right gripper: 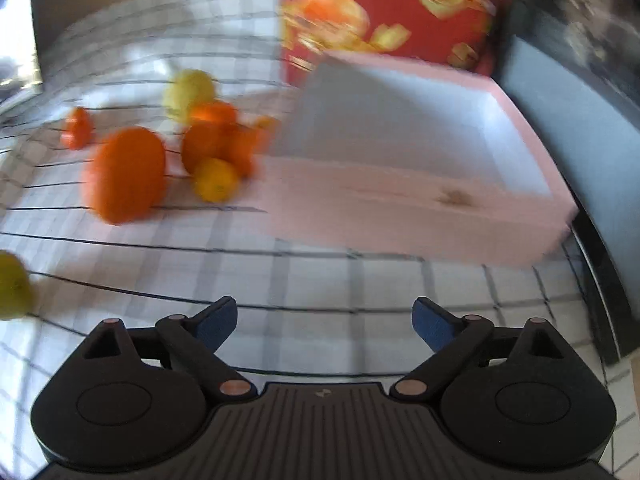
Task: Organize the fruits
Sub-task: 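Grasp the yellow-green pear with the left tool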
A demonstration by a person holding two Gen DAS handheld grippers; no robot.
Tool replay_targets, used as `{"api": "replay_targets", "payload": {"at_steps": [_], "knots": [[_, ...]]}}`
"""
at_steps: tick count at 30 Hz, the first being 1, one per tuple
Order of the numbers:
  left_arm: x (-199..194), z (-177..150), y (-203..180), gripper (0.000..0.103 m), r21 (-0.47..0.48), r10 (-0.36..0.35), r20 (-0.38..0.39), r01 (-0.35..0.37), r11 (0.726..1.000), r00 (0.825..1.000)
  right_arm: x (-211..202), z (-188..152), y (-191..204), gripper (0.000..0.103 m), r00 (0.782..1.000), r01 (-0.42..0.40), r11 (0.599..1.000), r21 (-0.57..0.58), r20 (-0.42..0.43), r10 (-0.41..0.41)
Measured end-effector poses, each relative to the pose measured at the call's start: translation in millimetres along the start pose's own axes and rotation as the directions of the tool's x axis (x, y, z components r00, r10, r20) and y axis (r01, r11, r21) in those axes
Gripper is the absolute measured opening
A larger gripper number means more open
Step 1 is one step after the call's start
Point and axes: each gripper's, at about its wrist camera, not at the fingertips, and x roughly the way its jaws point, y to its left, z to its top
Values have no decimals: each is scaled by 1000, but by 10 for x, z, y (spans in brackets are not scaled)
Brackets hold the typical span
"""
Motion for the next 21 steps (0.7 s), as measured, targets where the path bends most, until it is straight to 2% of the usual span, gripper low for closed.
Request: {"api": "replay_targets", "payload": {"at_steps": [2, 5, 8, 13, 18, 21], "knots": [[41, 17, -92, 68, 104, -40, -45, 45, 994, 998, -57, 34, 170, 95, 999, -39, 999, -37, 3, 39], [29, -16, -284, 68, 265, -66, -60, 79, 961, 996, -123, 125, 410, 95, 995, -101, 991, -83, 3, 102], [52, -103, -413, 68, 352, -88, -79, 110, 929, 993, -179, 224, 615, 95, 993, -114, 984, -135, 18, 117], [132, -273, -544, 68, 413, -85, -125, 130, 902, 988, -227, 284, 730, 95, 988, -141, 980, -140, 38, 148], [186, -325, -458, 68, 414, -43, -142, 99, 905, 989, -201, 205, 779, 95, 990, -132, 983, -128, 38, 138], [257, -334, -392, 70, 389, -42, -158, 101, 916, 987, -161, 124, 793, 95, 990, -138, 985, -108, 14, 140]]}}
